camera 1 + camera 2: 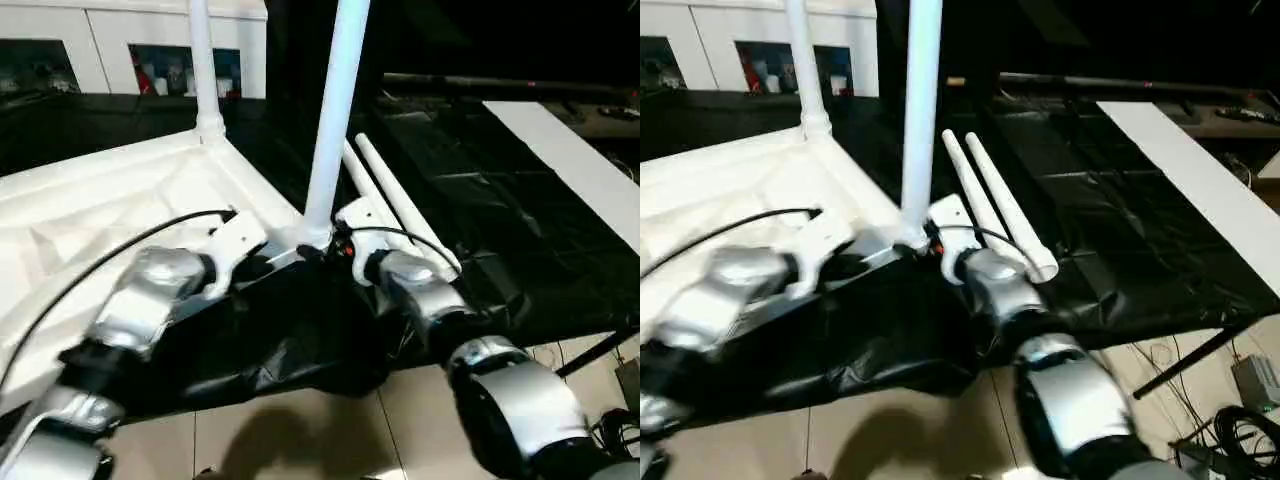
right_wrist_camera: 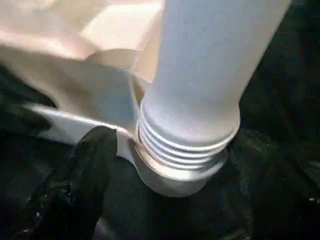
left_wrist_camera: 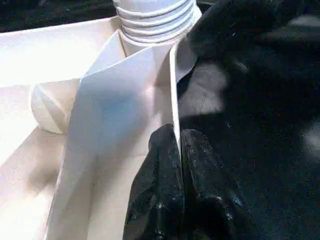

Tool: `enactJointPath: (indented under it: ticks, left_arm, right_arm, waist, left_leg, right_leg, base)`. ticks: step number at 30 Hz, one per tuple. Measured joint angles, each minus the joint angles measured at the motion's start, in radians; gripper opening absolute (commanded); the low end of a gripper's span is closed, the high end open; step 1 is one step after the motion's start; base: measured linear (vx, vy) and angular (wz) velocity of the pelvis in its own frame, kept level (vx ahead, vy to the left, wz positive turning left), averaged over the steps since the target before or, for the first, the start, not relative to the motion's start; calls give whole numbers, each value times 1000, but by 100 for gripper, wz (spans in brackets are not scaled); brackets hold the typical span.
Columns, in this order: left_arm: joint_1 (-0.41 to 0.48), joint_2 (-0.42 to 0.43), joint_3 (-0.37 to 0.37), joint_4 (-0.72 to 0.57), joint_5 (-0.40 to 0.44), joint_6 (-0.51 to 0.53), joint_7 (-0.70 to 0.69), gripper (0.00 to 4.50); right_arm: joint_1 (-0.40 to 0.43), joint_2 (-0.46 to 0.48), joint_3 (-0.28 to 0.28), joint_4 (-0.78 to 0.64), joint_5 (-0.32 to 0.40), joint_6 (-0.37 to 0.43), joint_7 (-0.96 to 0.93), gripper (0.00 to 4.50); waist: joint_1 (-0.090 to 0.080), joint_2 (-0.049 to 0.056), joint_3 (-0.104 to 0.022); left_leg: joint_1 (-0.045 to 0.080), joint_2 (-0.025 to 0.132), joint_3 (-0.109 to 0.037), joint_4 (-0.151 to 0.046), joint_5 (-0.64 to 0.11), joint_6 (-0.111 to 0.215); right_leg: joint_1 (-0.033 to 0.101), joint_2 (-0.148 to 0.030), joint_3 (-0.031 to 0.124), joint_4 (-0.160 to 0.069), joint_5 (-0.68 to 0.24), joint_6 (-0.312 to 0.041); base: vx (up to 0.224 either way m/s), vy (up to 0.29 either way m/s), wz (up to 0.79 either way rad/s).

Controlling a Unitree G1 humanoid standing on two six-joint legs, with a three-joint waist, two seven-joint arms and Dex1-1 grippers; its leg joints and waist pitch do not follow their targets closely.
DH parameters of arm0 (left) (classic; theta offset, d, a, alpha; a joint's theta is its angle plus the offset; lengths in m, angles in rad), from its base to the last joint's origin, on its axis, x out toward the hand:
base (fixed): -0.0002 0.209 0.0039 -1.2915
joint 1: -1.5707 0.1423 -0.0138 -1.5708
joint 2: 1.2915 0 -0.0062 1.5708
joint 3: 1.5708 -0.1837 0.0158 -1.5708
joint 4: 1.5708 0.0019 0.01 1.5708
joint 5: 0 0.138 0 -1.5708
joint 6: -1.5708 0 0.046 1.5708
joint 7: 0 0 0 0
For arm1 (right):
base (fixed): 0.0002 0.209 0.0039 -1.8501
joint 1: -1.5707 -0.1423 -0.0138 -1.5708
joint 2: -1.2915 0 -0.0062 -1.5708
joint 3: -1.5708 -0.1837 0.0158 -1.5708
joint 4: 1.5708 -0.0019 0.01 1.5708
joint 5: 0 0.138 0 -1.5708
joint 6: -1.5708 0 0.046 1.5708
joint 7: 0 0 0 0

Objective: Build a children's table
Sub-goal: Rotate leg to tighten

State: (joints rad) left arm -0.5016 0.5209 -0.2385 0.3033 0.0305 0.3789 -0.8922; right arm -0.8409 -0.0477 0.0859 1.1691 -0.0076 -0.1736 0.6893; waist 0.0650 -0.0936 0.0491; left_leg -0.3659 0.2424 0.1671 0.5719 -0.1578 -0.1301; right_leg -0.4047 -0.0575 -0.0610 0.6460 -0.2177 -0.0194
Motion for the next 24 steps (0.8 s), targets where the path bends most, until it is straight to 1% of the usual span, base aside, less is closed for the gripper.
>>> enactJointPath:
  ticks: [4, 6, 8, 12, 14, 15, 17, 24]
  left_arm:
    - [47, 71, -7, -49, -57, -39, -141, 0]
    - [62, 102, -15, -76, -75, -38, -196, 0]
    - [74, 116, -19, -101, -87, -28, -238, 0]
    - [82, 126, -33, -131, -115, -7, -293, 0]
    - [82, 125, -41, -133, -115, -7, -301, 0]
    - [82, 125, -43, -133, -115, -8, -303, 0]
    - [82, 124, -44, -133, -115, -11, -306, 0]
    - [82, 125, -43, -130, -115, -15, -309, 0]
  right_arm:
    - [22, -54, 20, -45, 3, -18, 181, 380]
    - [34, -64, 34, -64, 12, -16, 269, 380]
    - [55, -78, 41, -89, 26, -10, 349, 380]
    - [85, -113, 59, -145, 43, -3, 467, 380]
    - [91, -119, 64, -147, 43, -4, 494, 380]
    - [92, -120, 64, -147, 43, -4, 500, 363]
    - [93, -120, 64, -147, 43, -4, 510, 363]
    - [95, -114, 64, -149, 49, 6, 521, 302]
  waist:
    - [10, 0, 0]
    - [19, 1, 1]
    - [29, 2, 2]
    - [37, 3, 2]
    - [38, 3, 2]
    - [38, 3, 2]
    - [36, 3, 2]
    - [33, 3, 2]
  left_leg:
    - [0, 1, 0, 0, 0, 0]
    - [0, 1, 0, 0, 0, 0]
    - [0, 1, 0, 2, 0, 0]
    - [-2, 1, 0, 5, 0, 1]
    - [-1, 1, 0, 5, 0, 0]
    - [-1, 1, 0, 5, 0, 0]
    - [-1, 2, 0, 5, 0, 0]
    - [-1, 1, 0, 6, 0, 0]
  right_leg:
    - [0, 0, -1, 0, -1, -1]
    - [0, 0, -1, 1, -1, -1]
    - [1, 0, -1, 1, -1, -1]
    - [2, -1, -1, 1, -1, -1]
    - [2, -1, -1, 2, -1, -1]
    - [2, -1, -1, 2, -1, -1]
    - [2, -1, -2, 2, 0, -1]
    - [2, -1, -2, 2, 0, -1]
  base:
    - [0, 0, 0]
    - [0, 0, 0]
    - [0, 0, 0]
    - [0, 0, 0]
    - [0, 0, 0]
    - [0, 0, 0]
    - [0, 0, 0]
    - [0, 0, 0]
